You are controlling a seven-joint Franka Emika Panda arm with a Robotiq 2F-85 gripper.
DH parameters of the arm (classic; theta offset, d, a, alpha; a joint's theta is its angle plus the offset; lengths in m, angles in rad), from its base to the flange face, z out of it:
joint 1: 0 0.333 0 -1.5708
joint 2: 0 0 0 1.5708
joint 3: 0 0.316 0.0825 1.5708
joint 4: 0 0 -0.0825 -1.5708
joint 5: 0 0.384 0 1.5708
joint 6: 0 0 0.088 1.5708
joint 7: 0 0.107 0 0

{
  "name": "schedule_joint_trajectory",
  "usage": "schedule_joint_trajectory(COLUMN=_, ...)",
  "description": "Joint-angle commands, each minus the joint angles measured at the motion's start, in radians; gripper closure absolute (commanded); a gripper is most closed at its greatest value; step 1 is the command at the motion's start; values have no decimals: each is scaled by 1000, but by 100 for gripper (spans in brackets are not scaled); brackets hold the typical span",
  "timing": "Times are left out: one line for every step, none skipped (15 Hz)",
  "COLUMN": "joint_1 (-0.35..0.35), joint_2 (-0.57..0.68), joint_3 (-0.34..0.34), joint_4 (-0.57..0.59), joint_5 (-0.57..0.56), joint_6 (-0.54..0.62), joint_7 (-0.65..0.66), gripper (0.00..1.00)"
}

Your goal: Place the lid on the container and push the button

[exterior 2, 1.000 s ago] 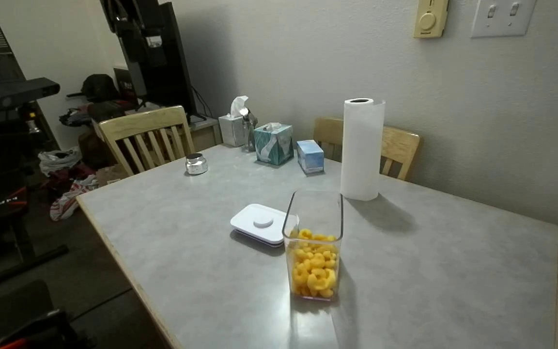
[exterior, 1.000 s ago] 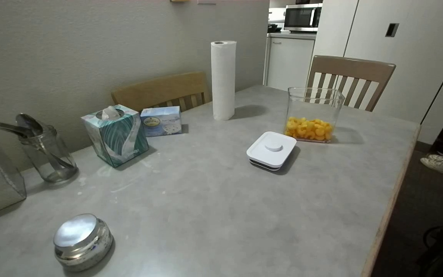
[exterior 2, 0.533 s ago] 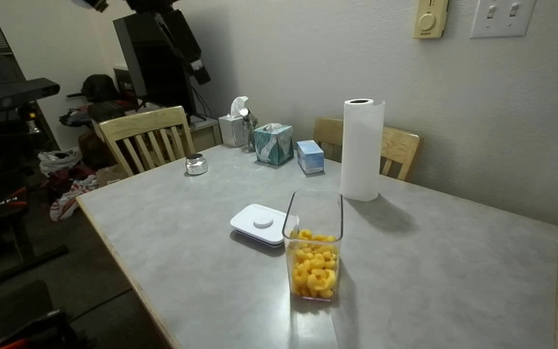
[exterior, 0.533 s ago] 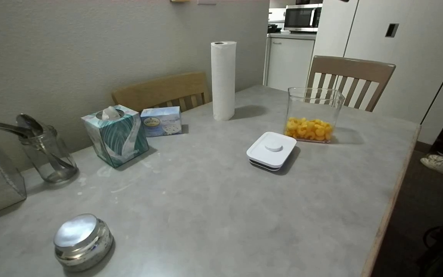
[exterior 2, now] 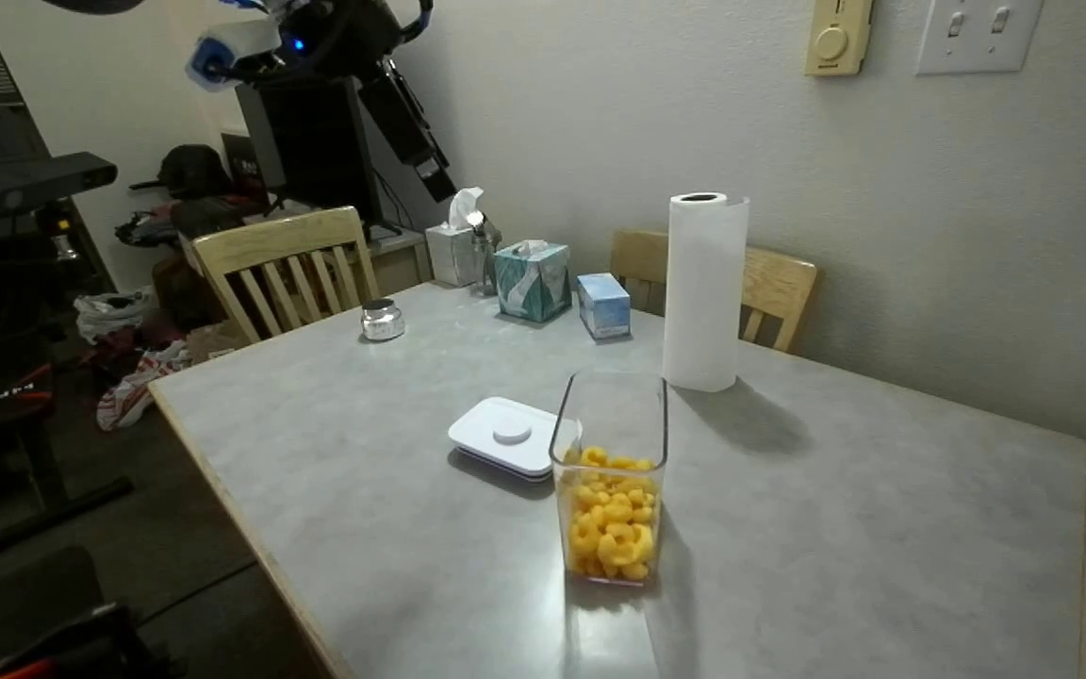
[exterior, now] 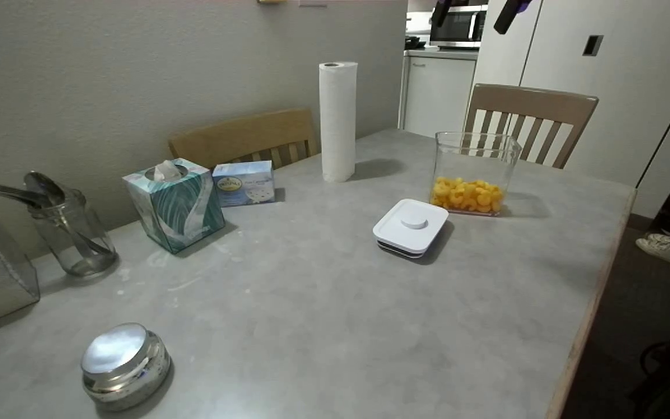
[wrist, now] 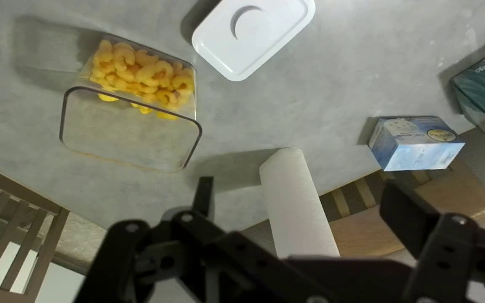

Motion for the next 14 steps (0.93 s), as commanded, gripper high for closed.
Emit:
schedule_joint_trajectory(joint_1=-8, joint_2=4, joint_3=6, joint_4=1, joint_5=-3, joint_6=-8, joint_7=13, gripper=0)
schedule_joint_trajectory(joint_1=-20, joint_2=23, joint_3=13, joint_4=13, joint_5=-23, joint_6=-27, joint_7=50, gripper=0)
schedule_joint_trajectory(joint_1=-23, joint_2=45, joint_3=11, joint_4=24, joint_5=-24, joint_6=-37, joint_7=70, gripper=0)
schedule_joint_trajectory(joint_1=-32, joint_2=66, joint_3=14, joint_4=34, joint_5=-47, joint_6=-47, joint_7=109, gripper=0)
schedule_joint_trajectory(joint_1=-32, joint_2=96, joint_3=8, joint_4=48, joint_5=-47, joint_6=-59, joint_7=127, gripper=0)
schedule_joint_trajectory(joint_1=-26, joint_2=122, joint_3=-2, joint_4=61, joint_5=-38, joint_6=-70, joint_7=135, gripper=0)
schedule_joint_trajectory(joint_1=-21, joint_2=149, joint_3=-13, joint_4=75, joint_5=-27, joint_6=-83, joint_7=136, gripper=0)
schedule_joint_trajectory(joint_1=-18, joint_2=177, joint_3=-21, joint_4=91, joint_5=-31, joint_6=-91, joint_7=148, gripper=0)
schedule_joint_trajectory(joint_1=-13, joint_2=205, joint_3=-32, joint_4=109, joint_5=-28, joint_6=-100, joint_7=153, gripper=0)
schedule_joint_trajectory(joint_1=-8, joint_2=229, joint_3=-41, joint_4=125, joint_5=-31, joint_6=-103, joint_7=162, gripper=0)
schedule_joint_trajectory(joint_1=-2, joint_2=256, joint_3=-50, joint_4=142, joint_5=-31, joint_6=-103, joint_7=170, gripper=0)
schedule_joint_trajectory(joint_1=4, joint_2=283, joint_3=-59, joint_4=160, joint_5=-23, joint_6=-99, joint_7=174, gripper=0)
schedule_joint_trajectory(joint_1=11, joint_2=309, joint_3=-67, joint_4=179, joint_5=-10, joint_6=-101, joint_7=173, gripper=0)
schedule_joint_trajectory(joint_1=18, joint_2=335, joint_3=-73, joint_4=195, joint_5=14, joint_6=-92, joint_7=159, gripper=0)
